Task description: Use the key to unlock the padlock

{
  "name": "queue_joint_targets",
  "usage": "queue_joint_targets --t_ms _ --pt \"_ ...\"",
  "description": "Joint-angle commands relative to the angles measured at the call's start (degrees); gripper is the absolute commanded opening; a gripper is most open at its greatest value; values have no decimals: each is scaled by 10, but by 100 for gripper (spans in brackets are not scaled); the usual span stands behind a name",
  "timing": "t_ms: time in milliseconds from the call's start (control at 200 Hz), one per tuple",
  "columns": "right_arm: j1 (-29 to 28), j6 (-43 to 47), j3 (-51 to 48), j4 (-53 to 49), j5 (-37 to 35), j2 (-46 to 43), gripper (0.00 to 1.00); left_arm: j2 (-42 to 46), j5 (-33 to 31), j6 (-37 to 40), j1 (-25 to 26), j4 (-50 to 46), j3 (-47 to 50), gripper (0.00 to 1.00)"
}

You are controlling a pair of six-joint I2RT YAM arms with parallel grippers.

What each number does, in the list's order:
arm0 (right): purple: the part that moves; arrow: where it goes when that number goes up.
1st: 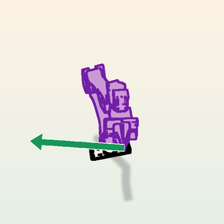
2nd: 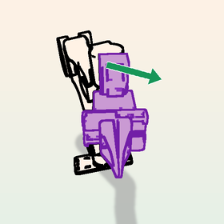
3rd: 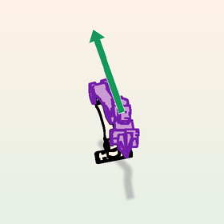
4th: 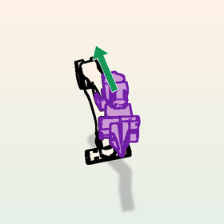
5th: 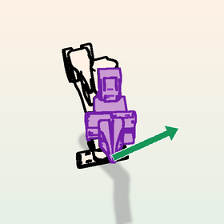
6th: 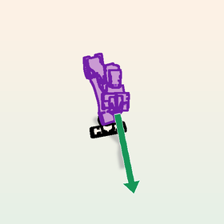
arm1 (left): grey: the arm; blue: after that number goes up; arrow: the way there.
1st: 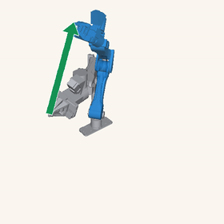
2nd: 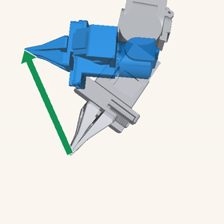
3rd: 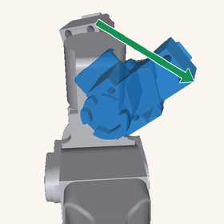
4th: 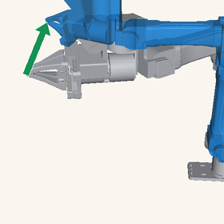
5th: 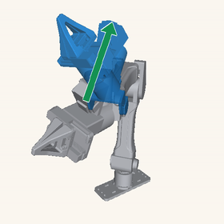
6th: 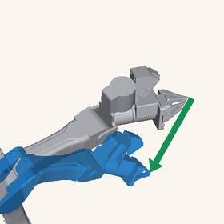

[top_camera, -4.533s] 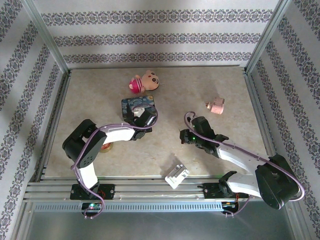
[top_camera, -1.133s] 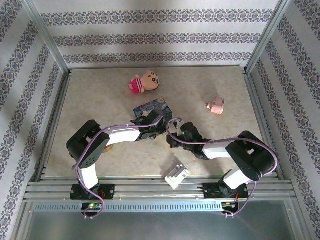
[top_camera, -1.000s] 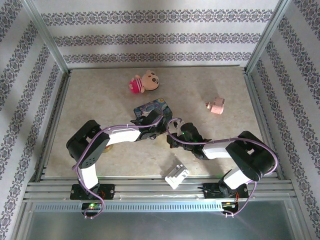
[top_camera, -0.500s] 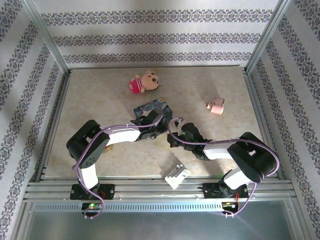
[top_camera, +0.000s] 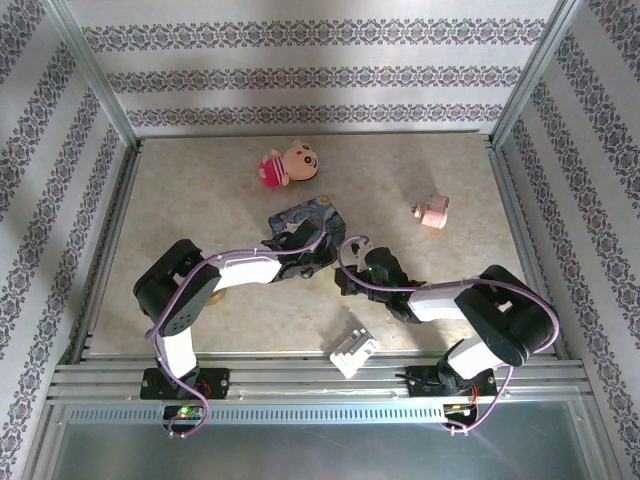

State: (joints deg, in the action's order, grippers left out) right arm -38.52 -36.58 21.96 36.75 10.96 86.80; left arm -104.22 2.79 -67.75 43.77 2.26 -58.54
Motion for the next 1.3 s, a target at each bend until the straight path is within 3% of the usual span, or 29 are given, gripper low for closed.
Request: queue_joint_targets --t_ms 0,750,1294 --pt "-2 -9 3 79 -2 8 0 -1 23 -12 6 24 -1 0" --pt "25 14 -19 109 36 -11 0 2 37 -18 6 15 -1 0" --pt "29 1 12 119 81 39 0 -8 52 -23 6 12 -5 0"
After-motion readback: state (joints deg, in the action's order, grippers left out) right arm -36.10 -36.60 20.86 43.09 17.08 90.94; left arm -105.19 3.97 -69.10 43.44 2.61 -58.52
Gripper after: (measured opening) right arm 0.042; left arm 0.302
